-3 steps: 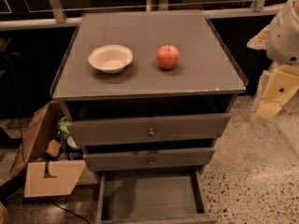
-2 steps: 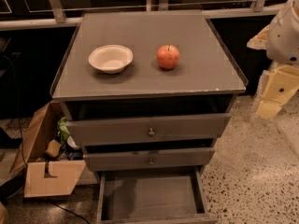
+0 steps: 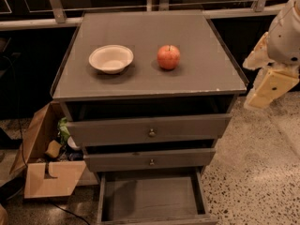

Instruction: Close bottom drawer

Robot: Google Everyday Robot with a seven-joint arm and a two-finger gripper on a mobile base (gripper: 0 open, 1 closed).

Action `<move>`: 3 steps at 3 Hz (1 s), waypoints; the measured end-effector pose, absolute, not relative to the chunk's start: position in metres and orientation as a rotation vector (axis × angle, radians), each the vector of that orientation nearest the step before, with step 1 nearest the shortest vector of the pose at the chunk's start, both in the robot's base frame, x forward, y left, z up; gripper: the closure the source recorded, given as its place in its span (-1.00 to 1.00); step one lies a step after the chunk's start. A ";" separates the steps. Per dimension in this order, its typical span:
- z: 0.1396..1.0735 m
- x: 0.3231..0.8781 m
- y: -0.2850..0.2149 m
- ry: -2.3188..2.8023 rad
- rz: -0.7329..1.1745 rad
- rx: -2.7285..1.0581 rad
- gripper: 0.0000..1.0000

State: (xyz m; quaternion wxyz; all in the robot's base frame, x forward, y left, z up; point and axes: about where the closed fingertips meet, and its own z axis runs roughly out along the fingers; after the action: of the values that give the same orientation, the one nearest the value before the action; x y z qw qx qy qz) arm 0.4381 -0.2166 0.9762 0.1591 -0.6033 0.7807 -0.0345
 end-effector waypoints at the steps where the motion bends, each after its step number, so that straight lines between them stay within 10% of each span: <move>1: 0.976 0.438 -0.217 2.232 -0.099 -1.724 0.20; 3: 0.976 0.438 -0.217 2.231 -0.099 -1.724 1.00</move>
Offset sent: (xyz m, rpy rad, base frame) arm 0.0000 0.0000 0.0000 0.0000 0.0000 0.0000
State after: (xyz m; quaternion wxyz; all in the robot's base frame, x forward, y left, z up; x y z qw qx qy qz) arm 0.4382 -0.2166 0.9764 0.1594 -0.6033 0.7807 -0.0347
